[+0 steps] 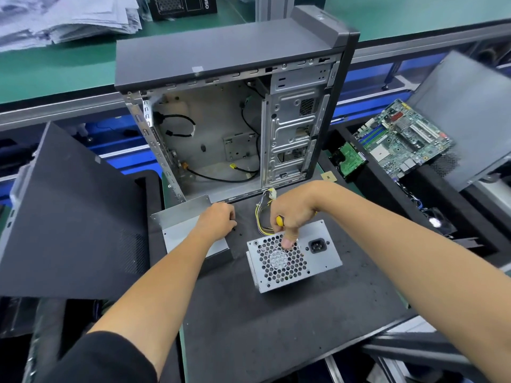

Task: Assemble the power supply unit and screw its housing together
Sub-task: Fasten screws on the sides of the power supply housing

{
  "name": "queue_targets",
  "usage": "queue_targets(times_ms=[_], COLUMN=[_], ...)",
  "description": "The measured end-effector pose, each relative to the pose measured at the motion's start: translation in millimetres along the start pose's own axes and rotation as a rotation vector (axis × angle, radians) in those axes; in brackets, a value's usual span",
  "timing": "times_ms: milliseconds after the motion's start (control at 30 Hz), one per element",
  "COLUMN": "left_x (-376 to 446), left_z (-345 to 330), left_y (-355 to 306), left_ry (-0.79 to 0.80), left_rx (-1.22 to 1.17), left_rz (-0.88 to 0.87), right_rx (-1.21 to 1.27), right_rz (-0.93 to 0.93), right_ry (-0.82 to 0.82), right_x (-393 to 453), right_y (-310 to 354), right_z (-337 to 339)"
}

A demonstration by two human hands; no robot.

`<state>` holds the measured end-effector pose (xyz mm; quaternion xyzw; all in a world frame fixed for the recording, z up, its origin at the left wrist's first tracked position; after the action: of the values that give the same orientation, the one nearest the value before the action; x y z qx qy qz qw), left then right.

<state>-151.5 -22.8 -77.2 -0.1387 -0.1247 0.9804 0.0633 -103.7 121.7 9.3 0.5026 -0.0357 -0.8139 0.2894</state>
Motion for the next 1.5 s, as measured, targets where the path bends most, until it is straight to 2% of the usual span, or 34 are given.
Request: queue_targets(times_ms=[167, 400, 567, 667, 767, 867, 1033, 1167, 1367, 1500], left_x=[-1, -3, -6, -9, -18, -31, -58, -72, -82, -86], left_z=[2, -2, 3, 20, 44, 63, 90, 93, 88, 88], left_y=[-9, -13, -18, -18, -18, -21, -35, -44, -49, -54], left_ry=[0.014, 0.065, 0.032, -0.052, -0.134, -0.153, -0.141, -0.125, -0.159, -0.168], left_rx=[0.023, 0.056, -0.021, -0.173, -0.413, -0.763, -1.048, -1.112, -1.137, -1.185], left_rz=[-0.012, 0.057, 0.056, 0.072, 0.09, 0.092, -0.035, -0.103, -0.129, -0.132], right_rx=[0.041, 0.117, 0.174, 0.212, 0.422, 0.664, 0.62, 0.657, 0.821, 0.877], right_rz=[-0.005, -0.001, 0.038, 0.089, 0.131, 0.225, 0.286, 0.311, 0.407, 0.406], right_ry=[-0.088, -0.204, -0.403, -0.677, -0.966, -1.117, -1.316, -1.37, -1.369, -1.334], right_x=[-3, -16, -30, -47, -71, -91, -118, -128, -136, -140], right_y=[-5, -8, -9, -9, -10, -5, 14, 23, 31, 33], right_z=[17, 20, 32, 55, 79, 91, 100, 103, 102, 97])
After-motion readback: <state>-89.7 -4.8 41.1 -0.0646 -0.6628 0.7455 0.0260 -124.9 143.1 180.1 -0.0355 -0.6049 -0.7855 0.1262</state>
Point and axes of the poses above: each hand's wrist, its own x-axis towards the middle knuckle, its own z-axis out of the back of the hand, y = z × x, the point moved 8 cm from there along x, towards the middle knuckle, and after that the axes turned 3 degrees about x, right-handed, at the moved point
